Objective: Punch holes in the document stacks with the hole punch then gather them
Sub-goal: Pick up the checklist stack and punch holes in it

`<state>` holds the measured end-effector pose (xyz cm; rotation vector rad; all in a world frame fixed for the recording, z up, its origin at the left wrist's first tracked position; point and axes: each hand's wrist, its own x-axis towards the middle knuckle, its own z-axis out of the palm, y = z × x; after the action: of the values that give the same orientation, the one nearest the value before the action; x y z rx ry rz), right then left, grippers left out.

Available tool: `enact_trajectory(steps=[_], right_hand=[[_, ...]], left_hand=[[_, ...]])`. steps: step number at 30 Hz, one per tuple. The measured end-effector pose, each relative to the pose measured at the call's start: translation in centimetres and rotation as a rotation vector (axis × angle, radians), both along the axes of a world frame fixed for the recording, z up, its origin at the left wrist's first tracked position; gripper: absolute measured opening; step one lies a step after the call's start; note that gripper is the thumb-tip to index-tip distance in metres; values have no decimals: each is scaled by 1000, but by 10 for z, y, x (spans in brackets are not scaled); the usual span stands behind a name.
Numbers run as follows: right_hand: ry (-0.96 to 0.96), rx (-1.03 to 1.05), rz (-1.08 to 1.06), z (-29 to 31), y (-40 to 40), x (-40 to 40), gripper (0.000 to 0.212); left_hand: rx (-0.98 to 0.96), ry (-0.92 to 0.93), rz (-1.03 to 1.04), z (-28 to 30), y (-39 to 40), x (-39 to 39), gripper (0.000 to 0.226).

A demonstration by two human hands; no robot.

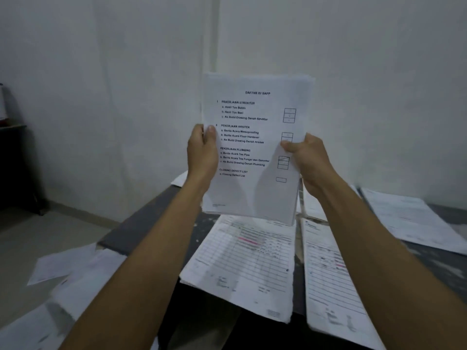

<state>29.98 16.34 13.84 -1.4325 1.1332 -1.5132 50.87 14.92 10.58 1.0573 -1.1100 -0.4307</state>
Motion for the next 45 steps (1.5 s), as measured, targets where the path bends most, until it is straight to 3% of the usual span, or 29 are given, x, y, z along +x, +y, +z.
enact_trajectory(steps=[7, 14, 21, 27, 45], right_hand=[[84, -48, -185, -4, 33, -94, 19], [22, -30, -252, -18, 57, -161, 19], [-4, 33, -287, -66, 71, -184, 19], [4, -19, -311, -49, 77, -199, 20], [-119, 57, -358, -79, 80, -212, 22]], left_hand=[[30, 50, -133, -16, 10, -105, 29], [23, 33, -252, -32, 22, -173, 25], [97, 4, -305, -55, 26, -200, 24], [47, -24, -308, -41, 30, -212, 20], [34, -133, -300, -60, 40, -234, 32]])
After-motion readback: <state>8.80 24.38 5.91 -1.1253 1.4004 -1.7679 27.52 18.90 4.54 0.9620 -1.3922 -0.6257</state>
